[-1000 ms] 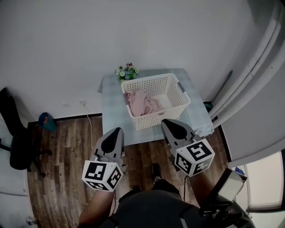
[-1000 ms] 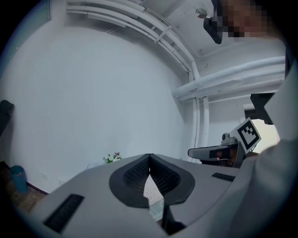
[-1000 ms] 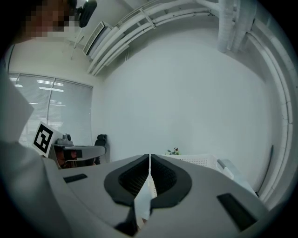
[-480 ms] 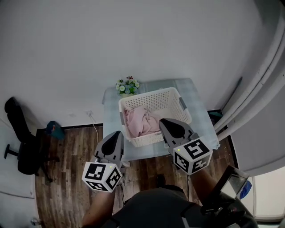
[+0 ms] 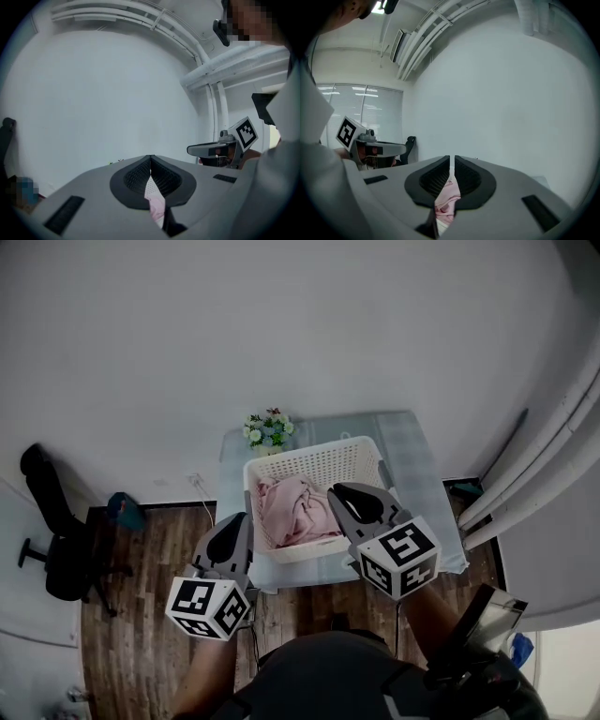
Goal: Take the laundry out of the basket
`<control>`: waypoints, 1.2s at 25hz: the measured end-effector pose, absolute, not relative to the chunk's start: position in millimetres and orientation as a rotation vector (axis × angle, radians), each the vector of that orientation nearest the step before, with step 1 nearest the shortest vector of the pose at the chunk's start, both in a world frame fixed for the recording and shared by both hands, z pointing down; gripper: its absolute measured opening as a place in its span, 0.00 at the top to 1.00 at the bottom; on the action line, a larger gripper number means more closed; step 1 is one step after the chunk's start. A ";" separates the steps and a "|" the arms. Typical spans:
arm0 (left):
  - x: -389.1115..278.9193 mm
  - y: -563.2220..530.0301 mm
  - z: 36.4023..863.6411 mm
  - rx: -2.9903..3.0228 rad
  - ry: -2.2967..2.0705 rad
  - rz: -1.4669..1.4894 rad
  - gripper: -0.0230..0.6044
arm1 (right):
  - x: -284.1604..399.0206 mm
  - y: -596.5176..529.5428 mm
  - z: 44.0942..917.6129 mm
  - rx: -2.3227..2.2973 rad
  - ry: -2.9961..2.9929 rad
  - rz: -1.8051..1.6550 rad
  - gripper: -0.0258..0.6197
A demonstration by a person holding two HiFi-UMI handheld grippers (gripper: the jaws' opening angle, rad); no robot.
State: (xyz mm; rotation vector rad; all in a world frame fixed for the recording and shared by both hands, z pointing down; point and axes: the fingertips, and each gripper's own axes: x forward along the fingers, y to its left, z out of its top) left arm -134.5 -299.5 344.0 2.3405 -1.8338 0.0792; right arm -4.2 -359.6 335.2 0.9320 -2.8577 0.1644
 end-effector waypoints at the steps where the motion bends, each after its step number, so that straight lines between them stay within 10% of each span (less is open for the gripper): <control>1: -134.1 -302.9 343.4 2.335 -1.845 0.088 0.95 | -4.7 -364.6 336.8 0.909 -2.856 0.161 0.93; 8: -143.8 -309.8 344.6 2.246 -1.943 0.110 0.95 | -19.3 -390.7 347.6 0.739 -2.862 0.119 0.90; 30: -238.7 -372.3 420.1 2.060 -1.897 0.100 0.95 | -95.0 -452.1 514.7 0.420 -2.454 0.472 0.29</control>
